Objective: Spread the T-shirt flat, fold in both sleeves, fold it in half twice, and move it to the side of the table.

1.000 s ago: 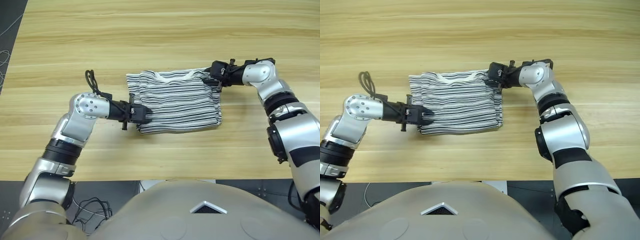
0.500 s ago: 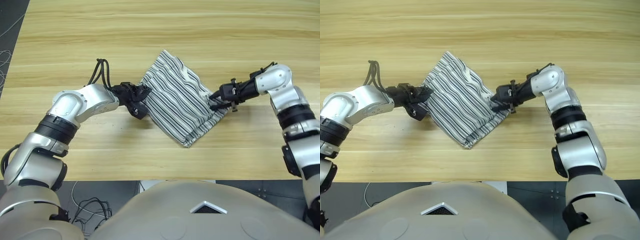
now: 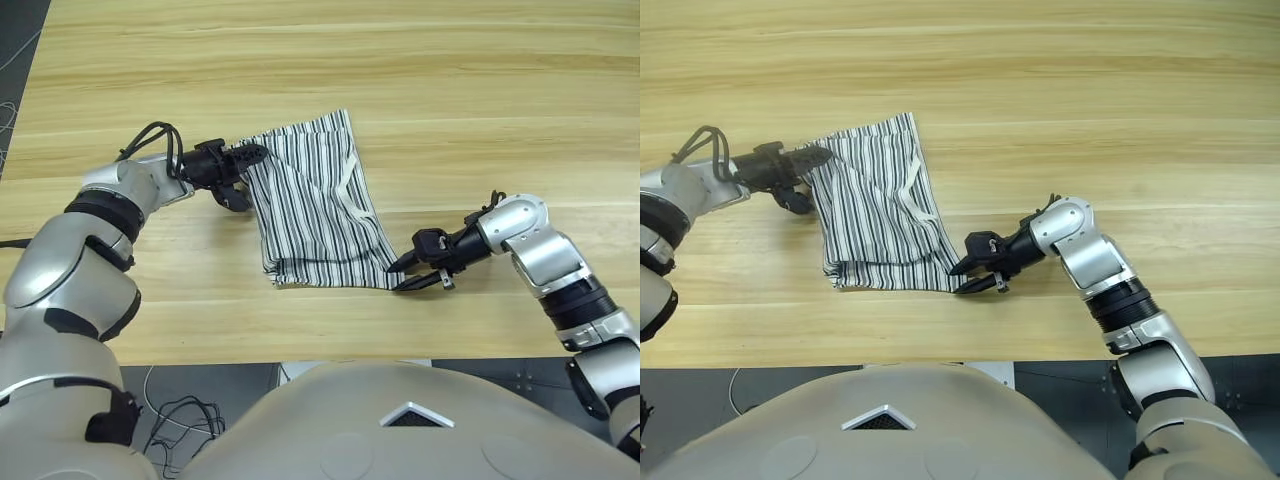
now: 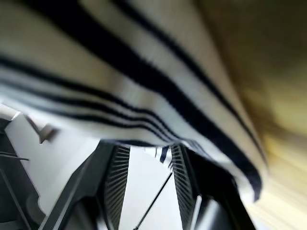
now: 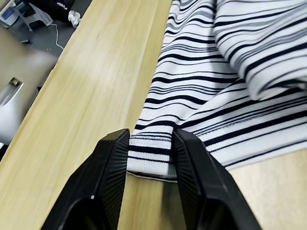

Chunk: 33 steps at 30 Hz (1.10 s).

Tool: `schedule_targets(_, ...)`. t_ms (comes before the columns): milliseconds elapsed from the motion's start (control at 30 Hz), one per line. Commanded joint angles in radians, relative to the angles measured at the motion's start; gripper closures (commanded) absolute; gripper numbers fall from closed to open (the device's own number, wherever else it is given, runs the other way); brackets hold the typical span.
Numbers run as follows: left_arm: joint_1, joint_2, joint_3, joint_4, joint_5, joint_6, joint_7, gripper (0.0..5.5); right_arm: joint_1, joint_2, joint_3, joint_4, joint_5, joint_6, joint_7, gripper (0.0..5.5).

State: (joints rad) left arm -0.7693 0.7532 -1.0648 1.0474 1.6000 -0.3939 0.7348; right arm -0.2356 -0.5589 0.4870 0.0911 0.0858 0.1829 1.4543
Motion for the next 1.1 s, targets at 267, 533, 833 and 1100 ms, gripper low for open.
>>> schedule_targets(267, -0.005, -0.002, -0.094, -0.045, 0.031, 0.015, 0.246, 4.02, -0.101, -0.026, -0.103, -0.065, 0.113, 0.082, -0.014, 3.88)
schedule_targets(533, -0.040, 0.083, 0.117, -0.126, -0.277, -0.164, 0.227, 4.02, -0.136, -0.057, -0.143, -0.019, 0.113, 0.003, -0.017, 3.88)
schedule_targets(833, 0.375, 0.631, 0.243, -0.605, -1.329, -0.570, -0.761, 3.25, -0.177, -0.128, -0.125, 0.335, -0.195, -0.776, -0.207, 3.34)
schedule_targets(1100, 0.760, 0.854, 0.265, -1.001, -1.450, -0.396, -0.874, 1.86, -0.220, -0.125, -0.076, 0.587, -0.486, -1.527, -0.425, 1.73)
